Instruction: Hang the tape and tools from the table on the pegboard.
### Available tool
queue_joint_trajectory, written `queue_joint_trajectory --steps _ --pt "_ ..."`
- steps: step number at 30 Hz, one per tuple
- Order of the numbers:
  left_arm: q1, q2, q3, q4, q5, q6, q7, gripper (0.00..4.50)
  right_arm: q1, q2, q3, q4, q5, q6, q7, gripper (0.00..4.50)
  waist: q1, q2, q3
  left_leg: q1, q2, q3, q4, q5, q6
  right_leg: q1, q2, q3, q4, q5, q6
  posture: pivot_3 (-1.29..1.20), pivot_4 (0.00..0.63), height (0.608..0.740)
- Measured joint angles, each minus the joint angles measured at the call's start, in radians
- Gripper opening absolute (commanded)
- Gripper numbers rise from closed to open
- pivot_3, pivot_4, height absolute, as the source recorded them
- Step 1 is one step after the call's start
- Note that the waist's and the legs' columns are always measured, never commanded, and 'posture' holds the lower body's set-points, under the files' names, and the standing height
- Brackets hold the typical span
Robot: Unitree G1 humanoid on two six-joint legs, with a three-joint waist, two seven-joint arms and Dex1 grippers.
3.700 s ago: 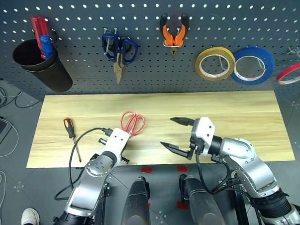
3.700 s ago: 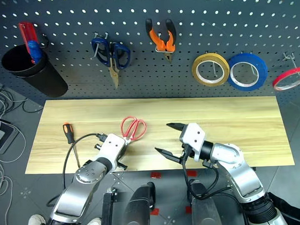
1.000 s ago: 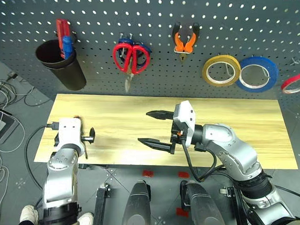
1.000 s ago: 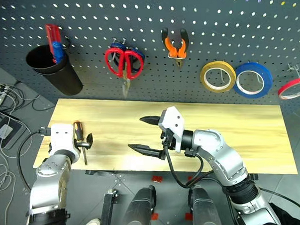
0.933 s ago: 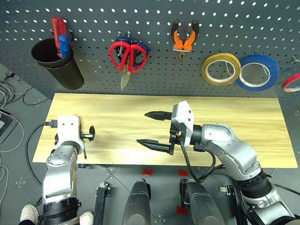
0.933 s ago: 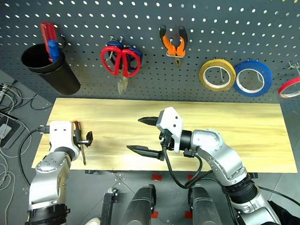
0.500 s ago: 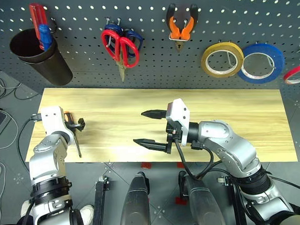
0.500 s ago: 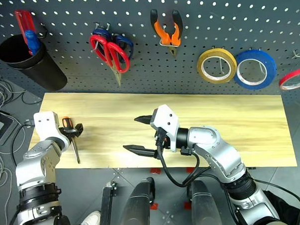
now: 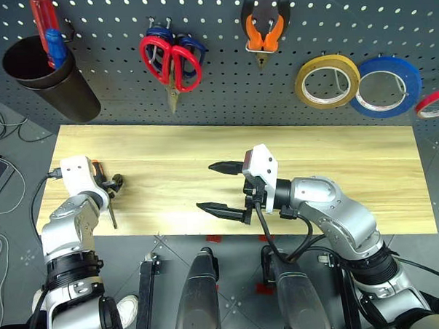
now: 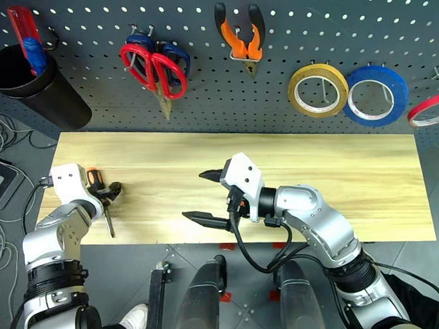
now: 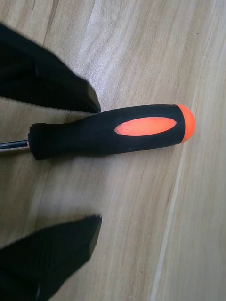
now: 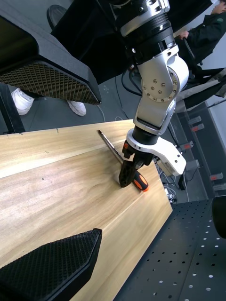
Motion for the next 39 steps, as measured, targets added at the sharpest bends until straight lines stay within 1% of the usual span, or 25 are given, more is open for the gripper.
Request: queue_joint_trajectory --steps 1,5,6,7,8,12,14,16,17,18,21,22,24,26,28,29,31,34,35,39 --pt "-0.001 0.0 0.004 0.004 -0.004 0.0 0.003 2.4 0.0 0.0 0.0 0.0 0.0 0.0 0.0 4.5 0.0 0.0 0.0 0.0 0.0 0.0 0.0 0.0 0.0 0.0 0.0 0.0 0.0 0.0 0.0 0.15 0.579 0.74" --pt "-0.007 0.009 0.007 0.018 -0.013 0.0 0.02 1.01 -0.001 0.008 0.0 0.003 0.0 0.0 -0.002 4.5 0.0 0.0 0.0 0.0 0.0 0.0 -0.001 0.0 -0.001 0.0 0.0 0.0 0.0 0.0 0.0 0.16 0.572 0.74" --pt "-0.007 0.011 0.008 0.021 -0.013 0.0 0.021 0.74 -0.001 0.01 0.0 0.004 0.0 -0.001 -0.002 4.5 0.0 0.0 0.001 0.0 0.0 0.0 -0.001 0.001 -0.001 0.0 0.0 0.0 -0.001 0.0 0.0 0.17 0.569 0.74" --pt "-0.007 0.012 0.008 0.023 -0.015 0.0 0.02 0.65 -0.003 0.011 0.0 0.008 -0.001 -0.002 -0.002 4.5 0.0 0.0 0.001 0.0 0.0 0.0 -0.001 0.001 -0.001 0.0 0.0 0.0 -0.001 0.0 0.0 0.16 0.565 0.74" --pt "-0.01 0.012 0.008 0.026 -0.015 -0.002 0.02 0.65 -0.006 0.014 0.001 0.015 -0.002 -0.004 -0.002 4.5 0.0 0.0 0.001 0.0 0.0 0.0 -0.001 0.001 -0.001 0.0 0.0 0.0 -0.001 0.0 0.0 0.16 0.565 0.74" --pt "-0.011 0.013 0.003 0.032 -0.013 -0.014 0.021 0.65 -0.012 0.017 0.001 0.044 -0.005 -0.023 0.0 4.5 0.001 0.0 0.0 0.0 0.0 0.0 -0.001 0.001 -0.002 0.0 0.0 0.0 -0.001 0.0 0.0 0.16 0.527 0.74" --pt "-0.001 0.014 -0.023 0.026 0.003 -0.034 0.02 0.65 -0.012 0.01 -0.001 0.046 -0.005 -0.03 0.003 4.5 0.001 0.0 0.0 0.0 0.0 0.0 -0.001 0.002 -0.003 0.0 -0.001 0.0 -0.001 0.0 0.0 0.16 0.506 0.74" --pt "0.02 0.02 -0.076 0.003 0.036 -0.068 0.015 0.65 -0.012 0.005 -0.002 0.052 -0.005 -0.044 0.008 4.5 0.002 0.0 0.0 0.0 0.0 0.0 -0.001 0.002 -0.003 0.0 -0.002 0.0 -0.002 0.0 0.0 0.17 0.482 0.74" --pt "0.04 0.022 -0.113 -0.027 0.058 -0.081 0.013 0.65 -0.011 0.005 -0.005 0.055 -0.003 -0.048 0.01 4.5 0.002 -0.001 -0.001 -0.001 0.0 0.0 -0.001 0.002 -0.004 0.0 -0.002 0.0 -0.002 0.0 0.0 0.17 0.464 0.74" --pt "0.063 0.021 -0.153 -0.069 0.077 -0.087 0.01 0.65 -0.01 0.003 -0.011 0.055 -0.001 -0.05 0.014 4.5 0.002 -0.001 -0.001 -0.001 0.0 0.0 -0.001 0.002 -0.004 0.0 -0.003 -0.001 -0.003 0.0 0.0 0.17 0.464 0.74" --pt "0.122 -0.001 -0.264 -0.229 0.13 -0.1 0.013 0.65 -0.009 0.001 -0.055 0.054 0.01 -0.052 0.017 4.5 0.007 -0.004 -0.004 -0.005 0.002 -0.002 -0.001 0.003 -0.005 0.0 -0.005 -0.003 -0.007 0.0 0.0 0.18 0.417 0.74" --pt "0.134 -0.01 -0.284 -0.278 0.143 -0.101 0.02 0.65 -0.007 0.001 -0.068 0.05 0.014 -0.052 0.016 4.5 0.007 -0.005 -0.004 -0.005 0.002 -0.003 -0.001 0.003 -0.006 -0.001 -0.005 -0.004 -0.007 0.0 0.0 0.18 0.399 0.74" --pt "0.163 -0.017 -0.339 -0.41 0.187 -0.109 0.042 0.65 0.001 0.003 -0.097 0.036 0.035 -0.052 0.012 4.5 0.01 -0.008 -0.008 -0.009 0.002 -0.004 -0.002 0.004 -0.007 -0.002 -0.006 -0.006 -0.008 0.0 0.0 0.19 0.381 0.74" --pt "0.175 -0.018 -0.372 -0.496 0.229 -0.126 0.055 0.65 0.004 0.01 -0.117 0.033 0.042 -0.052 -0.003 4.5 0.01 -0.008 -0.012 -0.009 0.002 -0.004 -0.002 0.004 -0.007 -0.003 -0.006 -0.006 -0.008 0.001 -0.001 0.2 0.355 0.74" --pt "0.203 -0.018 -0.401 -0.579 0.273 -0.14 0.066 0.65 0.021 0.018 -0.134 0.024 0.051 -0.05 -0.023 4.5 0.01 -0.009 -0.021 -0.011 0.002 -0.004 -0.003 0.004 -0.007 -0.005 -0.006 -0.006 -0.009 0.001 -0.001 0.22 0.329 0.74" --pt "0.239 -0.02 -0.429 -0.661 0.311 -0.155 0.08 0.65 0.035 0.026 -0.159 0.005 0.067 -0.047 -0.044 4.5 0.01 -0.009 -0.026 -0.012 0.002 -0.004 -0.003 0.004 -0.007 -0.006 -0.006 -0.007 -0.01 0.001 -0.001 0.22 0.315 0.74" --pt "0.257 -0.036 -0.485 -0.768 0.363 -0.177 0.089 0.65 0.037 0.04 -0.196 -0.008 0.078 -0.046 -0.078 4.5 0.019 -0.009 -0.041 -0.017 0.001 -0.003 -0.002 0.004 -0.008 -0.009 -0.007 -0.009 -0.011 0.001 -0.001 0.23 0.302 0.74" --pt "0.214 -0.052 -0.51 -0.836 0.419 -0.197 0.105 0.65 0.032 0.06 -0.205 -0.016 0.079 -0.047 -0.11 4.5 0.031 -0.01 -0.064 -0.018 0.002 -0.004 -0.003 0.007 -0.011 -0.008 -0.006 -0.016 -0.013 0.002 -0.003 0.24 0.276 0.74" --pt "0.189 -0.058 -0.512 -0.848 0.437 -0.2 0.107 0.65 0.031 0.07 -0.206 -0.018 0.079 -0.051 -0.118 4.5 0.033 -0.01 -0.071 -0.018 0.002 -0.005 -0.003 0.008 -0.012 -0.007 -0.004 -0.018 -0.012 0.003 -0.004 0.24 0.257 0.74" --pt "0.112 -0.069 -0.521 -0.838 0.477 -0.248 0.113 0.65 0.026 0.095 -0.205 -0.017 0.075 -0.081 -0.138 4.5 0.04 -0.01 -0.102 -0.018 0.001 -0.008 -0.003 0.009 -0.011 -0.004 -0.002 -0.021 -0.014 0.003 -0.004 0.24 0.235 0.74"
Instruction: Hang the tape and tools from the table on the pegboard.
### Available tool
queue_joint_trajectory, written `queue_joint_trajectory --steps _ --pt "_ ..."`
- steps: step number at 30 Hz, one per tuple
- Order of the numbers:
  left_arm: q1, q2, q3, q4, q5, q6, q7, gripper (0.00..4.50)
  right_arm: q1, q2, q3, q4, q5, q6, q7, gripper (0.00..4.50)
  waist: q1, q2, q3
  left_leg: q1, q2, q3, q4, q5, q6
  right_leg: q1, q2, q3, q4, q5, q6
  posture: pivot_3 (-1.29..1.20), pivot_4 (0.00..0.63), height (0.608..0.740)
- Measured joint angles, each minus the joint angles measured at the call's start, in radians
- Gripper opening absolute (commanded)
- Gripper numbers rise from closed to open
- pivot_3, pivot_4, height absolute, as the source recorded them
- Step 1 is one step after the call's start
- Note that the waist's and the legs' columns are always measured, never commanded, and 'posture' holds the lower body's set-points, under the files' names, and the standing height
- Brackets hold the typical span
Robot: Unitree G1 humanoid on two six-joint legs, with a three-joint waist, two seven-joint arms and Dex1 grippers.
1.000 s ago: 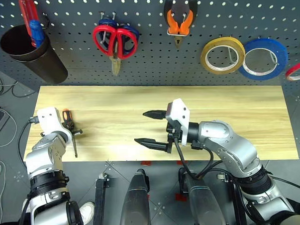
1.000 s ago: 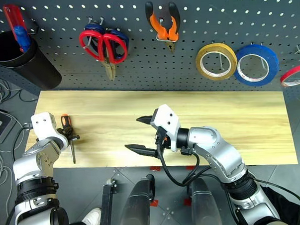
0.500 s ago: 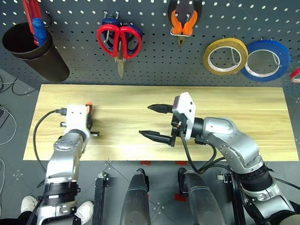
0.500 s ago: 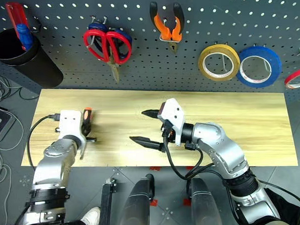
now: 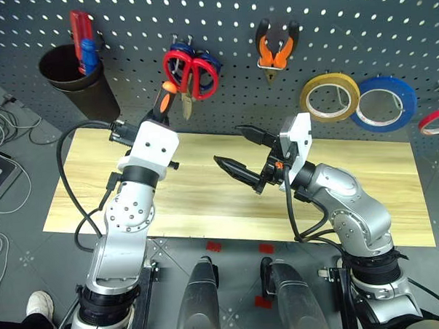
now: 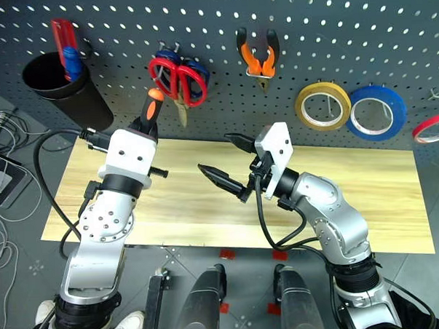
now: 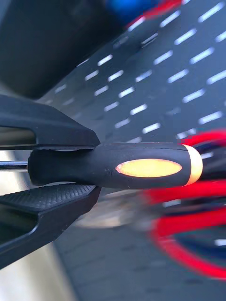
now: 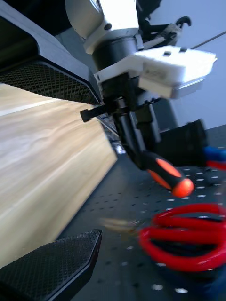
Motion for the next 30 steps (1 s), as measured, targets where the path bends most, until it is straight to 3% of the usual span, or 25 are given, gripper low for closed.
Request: queue_joint_trajectory --steps 16,23,30 --pt "-0.53 0.023 0.114 0.392 0.034 -0.258 0.091 0.65 -0.055 0.026 0.012 0.047 -0.025 -0.098 -0.018 4.5 0.04 -0.007 -0.064 0.0 0.0 -0.001 0.002 0.001 0.001 0.002 0.001 -0.002 0.0 0.0 0.0 0.23 0.186 0.74" --pt "-0.55 0.026 0.151 0.499 0.03 -0.312 0.13 0.65 -0.048 0.024 0.013 0.047 -0.035 -0.098 -0.019 4.5 0.04 -0.007 -0.081 0.001 -0.001 -0.001 0.003 0.001 0.001 0.002 0.001 -0.002 0.001 0.0 0.0 0.21 0.186 0.74" --pt "-0.486 -0.028 0.194 0.498 0.004 -0.228 0.149 0.65 -0.034 0.01 0.013 0.047 -0.041 -0.104 -0.017 4.5 0.04 -0.008 -0.087 0.001 -0.001 -0.001 0.004 0.001 0.001 0.003 0.001 -0.002 0.003 0.0 -0.001 0.22 0.191 0.74"
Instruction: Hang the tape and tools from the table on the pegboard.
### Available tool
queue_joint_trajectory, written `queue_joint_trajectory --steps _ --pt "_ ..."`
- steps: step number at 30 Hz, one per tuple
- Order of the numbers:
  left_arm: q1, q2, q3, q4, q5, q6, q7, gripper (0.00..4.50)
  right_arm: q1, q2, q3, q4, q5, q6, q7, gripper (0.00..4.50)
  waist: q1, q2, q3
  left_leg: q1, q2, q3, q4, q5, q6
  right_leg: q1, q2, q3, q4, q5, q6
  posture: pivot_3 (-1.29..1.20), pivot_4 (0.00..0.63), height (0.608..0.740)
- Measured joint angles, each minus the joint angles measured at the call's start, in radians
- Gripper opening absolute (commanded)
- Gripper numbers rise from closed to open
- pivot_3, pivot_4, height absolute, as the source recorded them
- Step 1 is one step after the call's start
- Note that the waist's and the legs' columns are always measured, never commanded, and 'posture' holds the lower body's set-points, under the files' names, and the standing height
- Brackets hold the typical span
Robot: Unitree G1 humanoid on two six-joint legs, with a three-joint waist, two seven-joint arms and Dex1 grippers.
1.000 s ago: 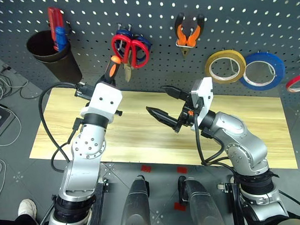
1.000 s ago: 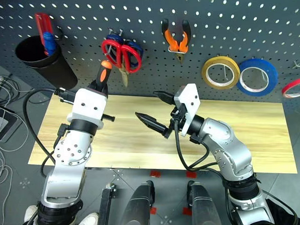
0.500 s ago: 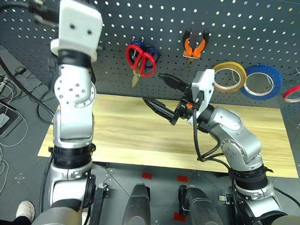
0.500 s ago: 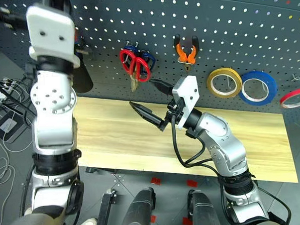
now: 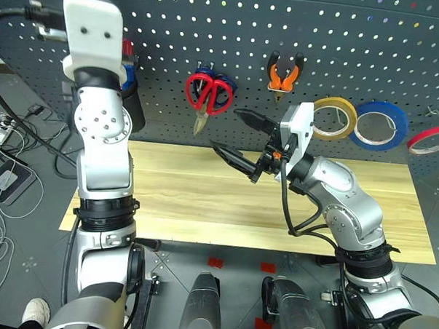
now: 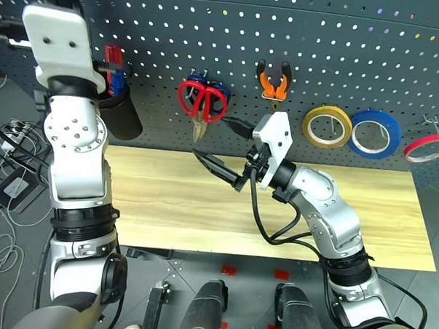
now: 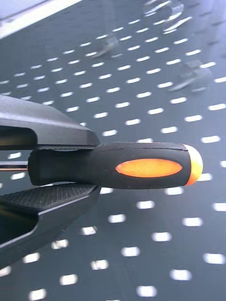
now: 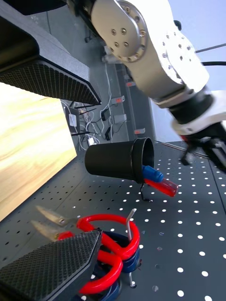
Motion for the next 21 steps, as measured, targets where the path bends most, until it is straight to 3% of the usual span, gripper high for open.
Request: queue_joint_trajectory --steps 15,21 --pt "0.015 -0.032 0.083 0.048 -0.115 0.045 0.019 0.65 0.0 -0.003 0.017 0.002 -0.005 -0.01 0.002 4.5 0.0 -0.001 -0.002 0.001 0.0 0.0 0.001 0.0 0.0 0.0 0.0 0.0 0.008 0.0 0.0 0.22 0.214 0.74" --pt "0.052 -0.102 0.126 0.037 -0.168 0.162 0.05 0.65 0.0 -0.013 0.018 0.002 -0.005 -0.01 0.0 4.5 0.0 -0.002 -0.003 0.002 0.0 0.001 0.002 0.0 0.0 0.0 0.0 0.0 0.01 0.0 0.0 0.22 0.219 0.74"
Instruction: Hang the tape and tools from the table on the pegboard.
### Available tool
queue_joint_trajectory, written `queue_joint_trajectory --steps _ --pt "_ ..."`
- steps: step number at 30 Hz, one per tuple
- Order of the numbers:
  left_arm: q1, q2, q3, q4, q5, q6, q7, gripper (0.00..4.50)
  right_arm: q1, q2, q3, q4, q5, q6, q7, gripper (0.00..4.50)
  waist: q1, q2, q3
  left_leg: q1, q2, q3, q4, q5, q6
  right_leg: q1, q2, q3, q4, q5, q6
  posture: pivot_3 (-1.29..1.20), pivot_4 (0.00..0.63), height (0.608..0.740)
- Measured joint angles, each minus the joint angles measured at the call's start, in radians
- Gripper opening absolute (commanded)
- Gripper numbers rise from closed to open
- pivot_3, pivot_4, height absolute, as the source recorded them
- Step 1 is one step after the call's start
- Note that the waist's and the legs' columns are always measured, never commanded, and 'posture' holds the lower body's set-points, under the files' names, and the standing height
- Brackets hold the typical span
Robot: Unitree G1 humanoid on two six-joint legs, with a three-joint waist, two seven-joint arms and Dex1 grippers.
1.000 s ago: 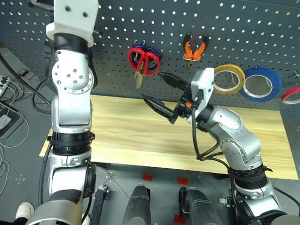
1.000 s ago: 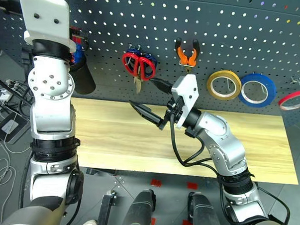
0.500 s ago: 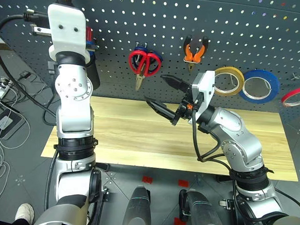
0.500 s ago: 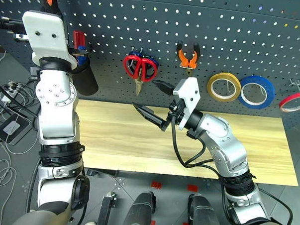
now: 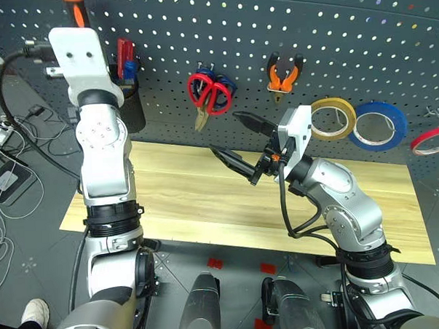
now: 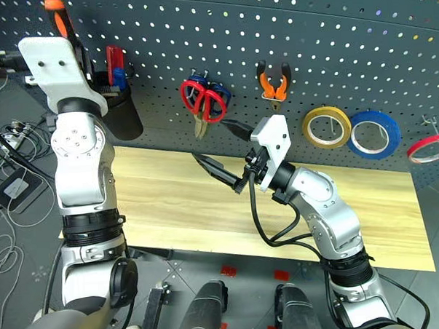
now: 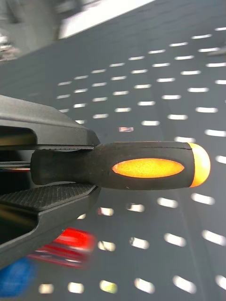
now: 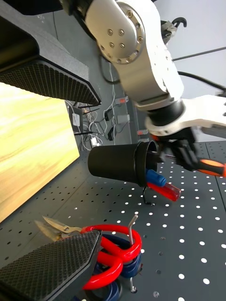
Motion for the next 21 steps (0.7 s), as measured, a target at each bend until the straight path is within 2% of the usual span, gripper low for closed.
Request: queue_joint_trajectory --steps 4,5,15,21 --pt "0.008 -0.019 0.003 -0.011 -0.016 0.044 0.014 0.65 0.0 -0.001 0.001 0.0 0.0 0.0 -0.001 4.5 0.0 0.0 0.0 0.0 0.0 0.0 0.0 0.0 0.0 0.0 0.0 0.0 0.0 0.0 0.0 0.22 0.223 0.74" --pt "0.006 -0.019 0.003 -0.013 -0.019 0.046 0.014 1.39 0.0 -0.001 0.002 0.0 0.0 0.0 -0.001 4.5 0.0 0.0 -0.001 0.0 0.0 0.0 0.0 0.0 0.0 0.0 0.0 0.0 0.0 0.0 0.0 0.22 0.223 0.74" --pt "-0.015 -0.011 0.002 -0.013 -0.029 0.048 0.012 4.42 -0.001 0.002 0.003 0.004 -0.002 0.0 -0.007 4.5 0.0 0.0 -0.001 0.0 0.0 0.0 0.001 0.0 0.0 0.0 0.0 0.0 0.001 0.0 0.0 0.22 0.226 0.74" --pt "-0.015 -0.021 -0.002 -0.037 -0.054 0.061 -0.007 4.46 -0.001 0.002 0.003 0.006 -0.011 0.0 -0.009 4.5 0.003 -0.001 -0.001 0.0 0.0 0.0 0.002 0.0 0.0 0.001 0.0 0.0 0.001 0.0 0.0 0.21 0.225 0.74"
